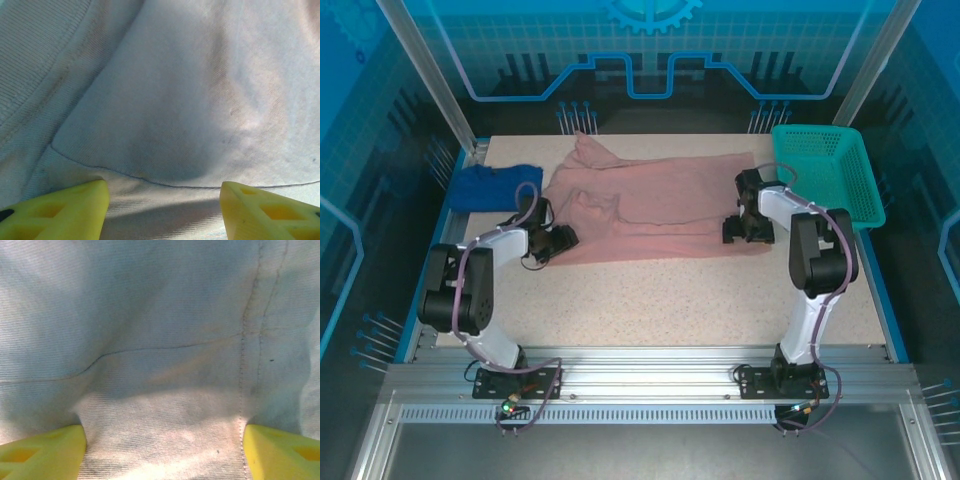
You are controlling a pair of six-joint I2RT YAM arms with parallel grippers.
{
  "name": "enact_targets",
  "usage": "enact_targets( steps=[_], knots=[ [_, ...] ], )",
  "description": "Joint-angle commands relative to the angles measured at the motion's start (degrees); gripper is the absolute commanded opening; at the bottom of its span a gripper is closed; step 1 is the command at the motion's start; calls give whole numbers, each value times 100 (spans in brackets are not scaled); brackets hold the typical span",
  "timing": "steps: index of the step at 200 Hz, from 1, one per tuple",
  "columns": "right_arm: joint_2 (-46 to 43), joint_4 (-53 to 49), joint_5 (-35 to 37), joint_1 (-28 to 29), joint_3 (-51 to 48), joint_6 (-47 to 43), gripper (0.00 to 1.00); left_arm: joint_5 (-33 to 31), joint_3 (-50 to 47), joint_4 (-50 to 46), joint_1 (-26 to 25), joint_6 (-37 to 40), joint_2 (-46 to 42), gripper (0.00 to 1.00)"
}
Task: Fold the inside-out t-shirt
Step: Move the T-shirt to the center of the table.
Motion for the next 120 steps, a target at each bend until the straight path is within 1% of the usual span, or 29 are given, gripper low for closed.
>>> enact_targets(
  steps=[1,10,18,27,49,65,75,85,96,109,120],
  knots=[
    [-211,-866,361,48,-598,201,82,-24,-512,-543,23,-249,-314,65],
    [-365,-883,391,55,-836,281,82,-46,-699,-617,-17,-303,-502,65],
    [-523,-881,412,66,-1058,365,82,-97,-881,-732,-69,-357,-706,63],
    [-713,-868,419,95,-1350,464,82,-148,-1137,-852,-145,-463,-1025,64],
    [-1424,-743,405,250,-2083,807,81,-422,-1647,-1313,-354,-779,-2068,65],
    [-2143,-539,578,458,-2210,863,81,-464,-1689,-1385,-477,-854,-2826,67],
    [-2503,-273,620,588,-2104,719,82,-442,-1545,-1247,-558,-802,-3036,68],
    [-2699,104,403,644,-1989,554,83,-370,-1319,-1008,-600,-727,-2982,70],
    [-2667,503,-15,640,-1811,461,84,-199,-1033,-644,-620,-617,-2624,71],
    [-2268,722,-387,626,-1452,473,84,95,-593,-284,-628,-560,-1935,71],
    [-1778,727,-456,613,-1078,499,83,404,-260,103,-654,-572,-1341,69]
  ],
)
